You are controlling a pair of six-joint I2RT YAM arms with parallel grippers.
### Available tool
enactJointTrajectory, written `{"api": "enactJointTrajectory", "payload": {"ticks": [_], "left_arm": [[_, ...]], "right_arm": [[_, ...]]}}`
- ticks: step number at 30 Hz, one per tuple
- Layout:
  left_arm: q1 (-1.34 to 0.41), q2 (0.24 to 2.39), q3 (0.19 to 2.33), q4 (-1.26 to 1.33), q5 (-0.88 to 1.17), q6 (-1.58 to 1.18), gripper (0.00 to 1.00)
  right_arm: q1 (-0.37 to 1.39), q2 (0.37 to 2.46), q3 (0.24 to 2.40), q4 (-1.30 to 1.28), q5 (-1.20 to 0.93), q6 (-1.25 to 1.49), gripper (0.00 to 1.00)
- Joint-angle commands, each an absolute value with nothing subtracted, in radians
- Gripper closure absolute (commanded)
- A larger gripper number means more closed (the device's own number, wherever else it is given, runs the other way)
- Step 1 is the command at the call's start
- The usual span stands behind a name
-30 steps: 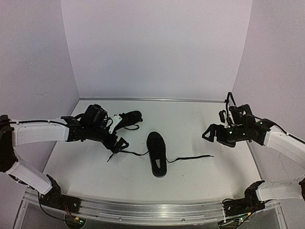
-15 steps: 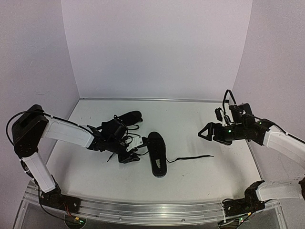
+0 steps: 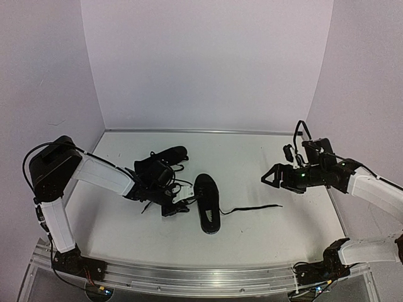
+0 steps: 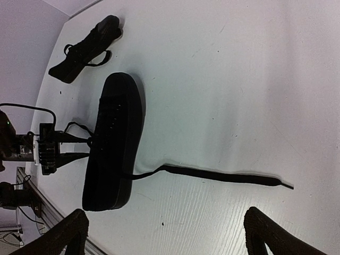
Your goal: Tie the shoes
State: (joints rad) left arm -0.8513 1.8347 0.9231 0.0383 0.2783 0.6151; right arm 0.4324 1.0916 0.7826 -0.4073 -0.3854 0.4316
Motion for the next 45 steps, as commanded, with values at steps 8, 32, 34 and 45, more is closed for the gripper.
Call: {"api": "enactJointTrajectory", "payload": {"ticks": [8, 32, 34, 45], "left_arm": [[-0.85, 1.879, 0.99, 0.091, 0.276, 0.648, 0.8], [-0.885, 1.864, 0.991, 0.119, 0.165, 0.645, 0.73], [-0.886, 1.85, 0.985, 0.121, 0.159, 0.646, 0.73], [-0.885, 1.876, 1.006, 0.131, 0.135, 0.655, 0.74]], "right_arm": [[0.428, 1.077, 0.76, -0.382, -0.394, 0.439, 0.02], [0.429, 1.089, 0.752, -0.382, -0.39, 0.436, 0.02], [0.429, 1.095, 0.755, -0.382, -0.393, 0.433, 0.02], [0.428, 1.105, 0.762, -0.382, -0.395, 0.431, 0.02]]}}
